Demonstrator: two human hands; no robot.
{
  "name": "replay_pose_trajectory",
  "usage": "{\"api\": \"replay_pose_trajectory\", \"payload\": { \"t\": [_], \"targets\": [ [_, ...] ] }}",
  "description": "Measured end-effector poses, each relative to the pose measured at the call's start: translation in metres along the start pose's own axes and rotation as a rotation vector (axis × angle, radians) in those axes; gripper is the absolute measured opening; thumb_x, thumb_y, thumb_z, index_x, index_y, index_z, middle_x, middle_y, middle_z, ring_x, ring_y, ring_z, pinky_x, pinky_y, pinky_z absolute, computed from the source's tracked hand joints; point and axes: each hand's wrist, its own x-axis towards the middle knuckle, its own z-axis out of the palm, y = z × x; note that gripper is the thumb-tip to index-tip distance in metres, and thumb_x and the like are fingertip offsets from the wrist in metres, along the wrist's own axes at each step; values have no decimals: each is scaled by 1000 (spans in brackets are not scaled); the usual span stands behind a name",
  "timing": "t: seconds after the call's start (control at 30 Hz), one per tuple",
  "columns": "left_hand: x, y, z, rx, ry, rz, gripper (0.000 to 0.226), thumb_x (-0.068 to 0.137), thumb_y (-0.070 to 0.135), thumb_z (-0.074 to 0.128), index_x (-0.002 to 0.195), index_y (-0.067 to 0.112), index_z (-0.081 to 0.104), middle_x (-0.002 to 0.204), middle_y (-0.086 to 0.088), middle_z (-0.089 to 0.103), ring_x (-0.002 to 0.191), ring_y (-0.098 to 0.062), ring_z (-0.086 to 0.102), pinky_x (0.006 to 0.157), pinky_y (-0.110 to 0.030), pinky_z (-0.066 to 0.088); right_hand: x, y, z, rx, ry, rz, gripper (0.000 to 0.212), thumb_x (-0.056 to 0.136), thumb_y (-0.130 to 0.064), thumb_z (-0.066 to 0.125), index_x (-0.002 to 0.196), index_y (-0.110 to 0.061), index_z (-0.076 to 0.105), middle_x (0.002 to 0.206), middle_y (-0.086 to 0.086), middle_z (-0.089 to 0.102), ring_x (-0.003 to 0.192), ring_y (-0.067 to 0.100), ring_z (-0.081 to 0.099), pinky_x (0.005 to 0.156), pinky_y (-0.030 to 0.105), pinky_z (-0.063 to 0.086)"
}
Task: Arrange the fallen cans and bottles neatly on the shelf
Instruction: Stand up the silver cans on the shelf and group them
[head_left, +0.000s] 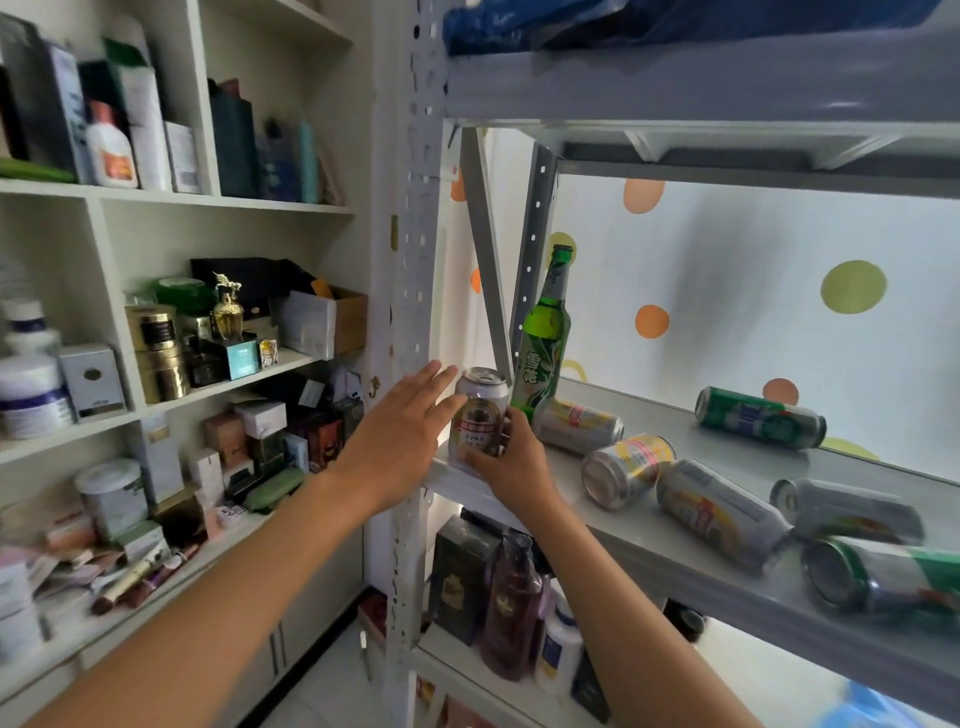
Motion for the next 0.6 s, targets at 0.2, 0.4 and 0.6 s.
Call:
{"api": "replay_pose_trajectory", "payload": {
  "t": [0.2, 0.4, 0.6],
  "targets": [
    [-4, 9, -3, -70, 65, 57, 56, 98, 11, 43, 151, 18, 25, 162, -2, 7, 148, -15, -7, 114, -30, -6, -14, -4, -3, -78, 77, 2, 66, 76, -14, 80, 133, -17, 48, 120, -6, 58, 111, 10, 55, 87, 17, 44],
    [12, 30, 7, 7, 211, 231, 47, 88, 5, 45, 135, 5, 50, 146, -16, 44, 143, -32, 27, 116, -49, 25, -35, -19, -42, -264, 192, -116, 64, 78, -7, 71, 138, -16, 49, 130, -3, 58, 119, 10, 53, 98, 21, 41],
    [32, 61, 8, -185, 183, 287, 61, 71, -1, 66, 131, 9, 54, 145, -12, 46, 140, -30, 34, 94, -53, 49, -43, -45, -93, -366, 316, -106, 57, 79, -11, 70, 133, -15, 54, 127, 1, 61, 113, 17, 59, 98, 38, 50]
  ]
}}
